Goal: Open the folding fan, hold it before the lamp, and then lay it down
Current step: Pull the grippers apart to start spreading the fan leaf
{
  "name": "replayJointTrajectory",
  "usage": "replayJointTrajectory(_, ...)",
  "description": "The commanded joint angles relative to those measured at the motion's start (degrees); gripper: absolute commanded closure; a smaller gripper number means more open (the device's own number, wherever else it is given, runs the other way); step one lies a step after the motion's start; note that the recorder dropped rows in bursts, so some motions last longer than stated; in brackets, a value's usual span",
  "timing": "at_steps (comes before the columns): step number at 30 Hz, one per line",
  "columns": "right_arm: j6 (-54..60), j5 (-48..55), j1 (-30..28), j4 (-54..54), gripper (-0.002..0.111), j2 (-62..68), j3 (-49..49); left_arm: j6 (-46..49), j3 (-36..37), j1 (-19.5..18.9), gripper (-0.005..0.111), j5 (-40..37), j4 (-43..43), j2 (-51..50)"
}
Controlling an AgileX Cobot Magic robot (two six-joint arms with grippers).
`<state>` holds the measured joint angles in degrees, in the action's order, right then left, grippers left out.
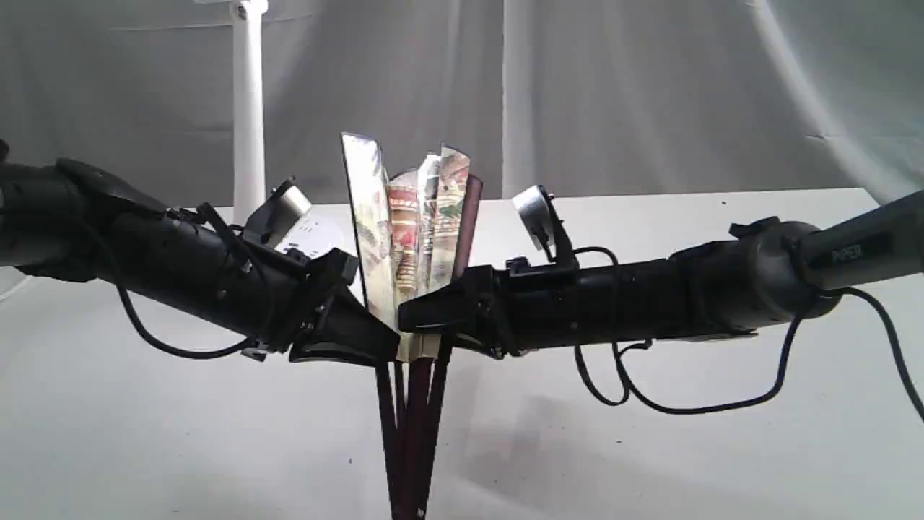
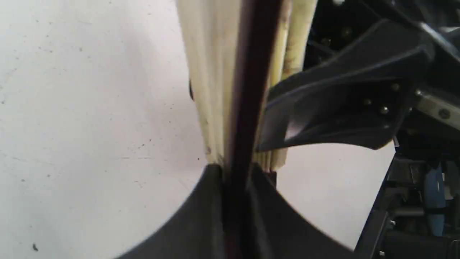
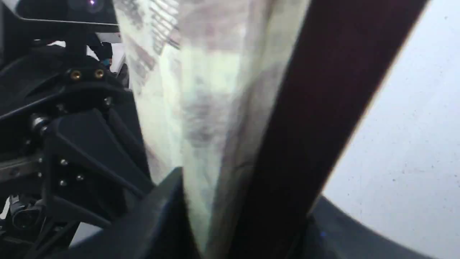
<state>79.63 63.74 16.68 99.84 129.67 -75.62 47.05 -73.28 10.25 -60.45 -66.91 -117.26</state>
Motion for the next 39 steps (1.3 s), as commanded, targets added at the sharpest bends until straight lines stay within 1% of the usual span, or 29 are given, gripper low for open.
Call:
replayJointTrajectory(1, 1.4, 1.3, -0.1, 0.1, 0.082, -0.2, 0.2, 3.5, -0.3, -0.3, 0.107, -1.3, -1.7, -0.1)
replayJointTrajectory(4, 2.0, 2.7, -0.1, 0.1, 0.081, -0.2, 0.2, 6.1, -0.3, -1.1, 0.107, -2.6, -4.4, -0.2)
replayJointTrajectory(5, 3.4, 3.7, -0.1, 0.1, 0.079, -0.2, 0.2, 7.4, -0.3, -1.7, 0.107, -3.7, -5.7, -0.4)
replayJointTrajectory(8, 5.6, 5.9, -0.1, 0.1, 0.066, -0.2, 0.2, 10.8, -0.3, -3.1, 0.107, -9.2, -10.2, -1.2)
replayJointTrajectory(10, 6.5, 6.2, -0.1, 0.1, 0.055, -0.2, 0.2, 12.9, -0.3, -3.7, 0.107, -9.5, -11.3, -2.0)
replayJointTrajectory(12, 6.9, 6.2, -0.1, 0.1, 0.049, -0.3, 0.2, 14.3, -0.3, -4.0, 0.107, -9.5, -11.5, -2.9)
replayJointTrajectory(13, 6.9, 6.2, -0.1, 0.1, 0.047, -0.3, 0.2, 15.3, -0.3, -4.0, 0.107, -9.5, -11.5, -3.2)
replayJointTrajectory(17, 6.9, 6.2, -0.1, 0.1, 0.043, -0.3, 0.2, 18.2, -0.3, -4.0, 0.107, -9.5, -12.1, -4.4)
replayJointTrajectory(20, 6.9, 6.2, -0.5, 0.1, 0.043, -0.3, 0.2, 19.2, -0.3, -4.2, 0.107, -9.5, -12.1, -4.6)
replayJointTrajectory(30, 6.1, 6.2, -7.4, 0.1, 0.043, -0.3, 0.2, 19.6, -0.3, -7.4, 0.107, -9.5, -12.0, -4.8)
replayJointTrajectory(39, 6.9, 6.2, -7.7, 0.1, 0.043, -0.3, 0.1, 21.0, -0.3, -7.7, 0.107, -9.5, -11.7, -4.8)
